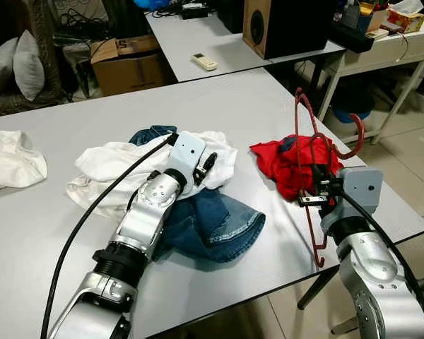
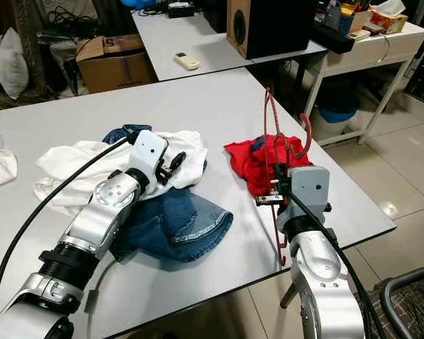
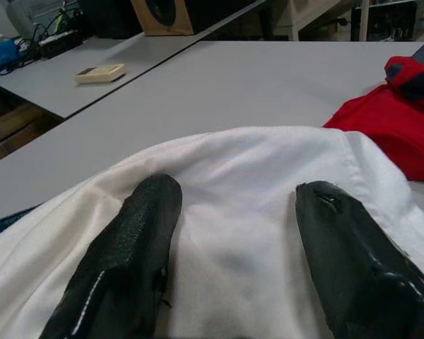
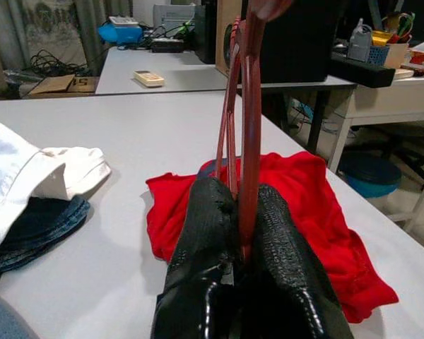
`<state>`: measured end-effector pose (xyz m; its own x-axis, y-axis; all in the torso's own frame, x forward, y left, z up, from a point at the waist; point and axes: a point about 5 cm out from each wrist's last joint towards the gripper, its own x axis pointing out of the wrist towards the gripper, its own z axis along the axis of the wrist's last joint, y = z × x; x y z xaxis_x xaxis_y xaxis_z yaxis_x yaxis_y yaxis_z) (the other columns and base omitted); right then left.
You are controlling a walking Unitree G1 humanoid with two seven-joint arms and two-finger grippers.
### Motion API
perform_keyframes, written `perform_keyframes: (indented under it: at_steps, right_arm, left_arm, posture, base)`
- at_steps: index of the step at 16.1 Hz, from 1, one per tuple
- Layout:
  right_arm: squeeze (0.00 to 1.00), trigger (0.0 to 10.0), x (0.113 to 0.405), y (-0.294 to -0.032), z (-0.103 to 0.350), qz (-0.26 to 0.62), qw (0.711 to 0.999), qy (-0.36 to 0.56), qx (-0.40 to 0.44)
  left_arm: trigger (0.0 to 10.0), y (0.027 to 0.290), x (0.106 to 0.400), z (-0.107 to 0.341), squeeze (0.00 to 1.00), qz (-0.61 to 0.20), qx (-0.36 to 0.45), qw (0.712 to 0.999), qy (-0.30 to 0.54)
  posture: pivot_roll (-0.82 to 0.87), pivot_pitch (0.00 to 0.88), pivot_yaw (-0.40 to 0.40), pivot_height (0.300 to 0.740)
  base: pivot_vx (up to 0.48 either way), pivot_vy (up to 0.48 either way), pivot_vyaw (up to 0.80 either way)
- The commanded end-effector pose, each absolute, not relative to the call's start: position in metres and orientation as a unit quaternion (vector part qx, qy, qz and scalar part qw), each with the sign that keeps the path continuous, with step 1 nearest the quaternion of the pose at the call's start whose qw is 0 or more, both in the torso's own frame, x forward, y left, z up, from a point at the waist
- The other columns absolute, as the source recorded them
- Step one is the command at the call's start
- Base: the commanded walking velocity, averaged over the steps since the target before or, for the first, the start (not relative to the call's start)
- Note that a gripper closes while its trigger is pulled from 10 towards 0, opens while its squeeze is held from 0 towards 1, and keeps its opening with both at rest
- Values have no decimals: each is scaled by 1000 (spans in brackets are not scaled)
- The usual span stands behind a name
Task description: Hang hanger
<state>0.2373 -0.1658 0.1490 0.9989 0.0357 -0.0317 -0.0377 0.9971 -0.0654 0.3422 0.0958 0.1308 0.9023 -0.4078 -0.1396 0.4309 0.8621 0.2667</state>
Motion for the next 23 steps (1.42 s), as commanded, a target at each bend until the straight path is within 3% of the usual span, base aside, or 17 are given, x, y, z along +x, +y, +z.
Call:
perform_keyframes:
  at_steps: [1,9,10,23]
  right_arm:
    - [0,10000,237,-166,143,18,999,34,-35]
    - [0,10000,237,-166,143,18,999,34,-35]
    - [0,10000,241,-165,144,7,999,23,-31]
    - [0,10000,242,-164,144,4,999,20,-28]
  left_arm:
    - [10000,98,344,131,0,-214,154,964,39]
    - [10000,98,344,131,0,-214,154,964,39]
    - [0,112,354,119,0,-211,208,952,73]
    - [0,117,358,116,0,-219,211,949,80]
  posture:
    - [-12,16,74,740]
    - [-12,16,74,740]
    - [-4,0,104,740]
    - [-2,0,105,740]
  base:
    - [0,0,0]
    - [0,0,0]
    - [0,0,0]
    - [0,0,0]
